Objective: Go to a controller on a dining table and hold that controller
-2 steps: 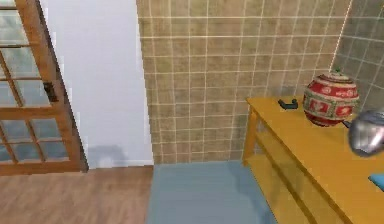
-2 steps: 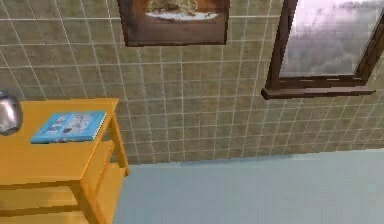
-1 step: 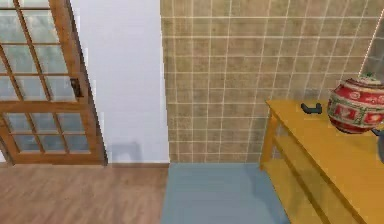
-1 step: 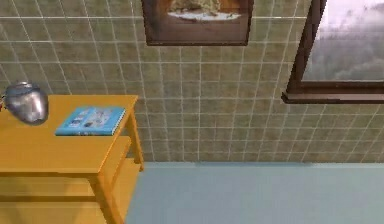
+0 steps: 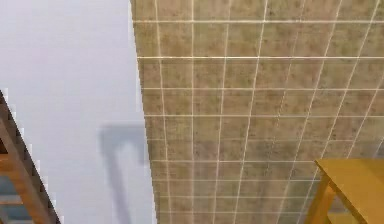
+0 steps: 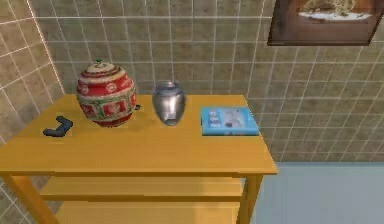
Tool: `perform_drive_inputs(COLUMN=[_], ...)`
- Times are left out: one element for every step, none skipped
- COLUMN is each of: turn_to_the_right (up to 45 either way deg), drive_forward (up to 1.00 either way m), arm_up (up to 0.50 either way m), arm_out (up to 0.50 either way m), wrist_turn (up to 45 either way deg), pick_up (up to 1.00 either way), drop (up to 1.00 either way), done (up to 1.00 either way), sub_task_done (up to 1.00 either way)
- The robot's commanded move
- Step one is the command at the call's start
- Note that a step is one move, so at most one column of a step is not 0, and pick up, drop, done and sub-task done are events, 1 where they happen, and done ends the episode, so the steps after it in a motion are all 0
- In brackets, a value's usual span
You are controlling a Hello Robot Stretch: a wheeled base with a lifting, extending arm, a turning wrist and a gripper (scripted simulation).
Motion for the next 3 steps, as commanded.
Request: perform_drive_inputs(turn_to_the_right=[-33.0,-3.0,45.0], drive_forward=[0.0,0.0,0.0], arm_up=[0.0,0.0,0.0], arm_out=[0.0,0.0,0.0], wrist_turn=[0.0,0.0,0.0], pick_up=[0.0,0.0,0.0], drop=[0.0,0.0,0.0], done=[0.0,0.0,0.0], sub_task_done=[0.0,0.0,0.0])
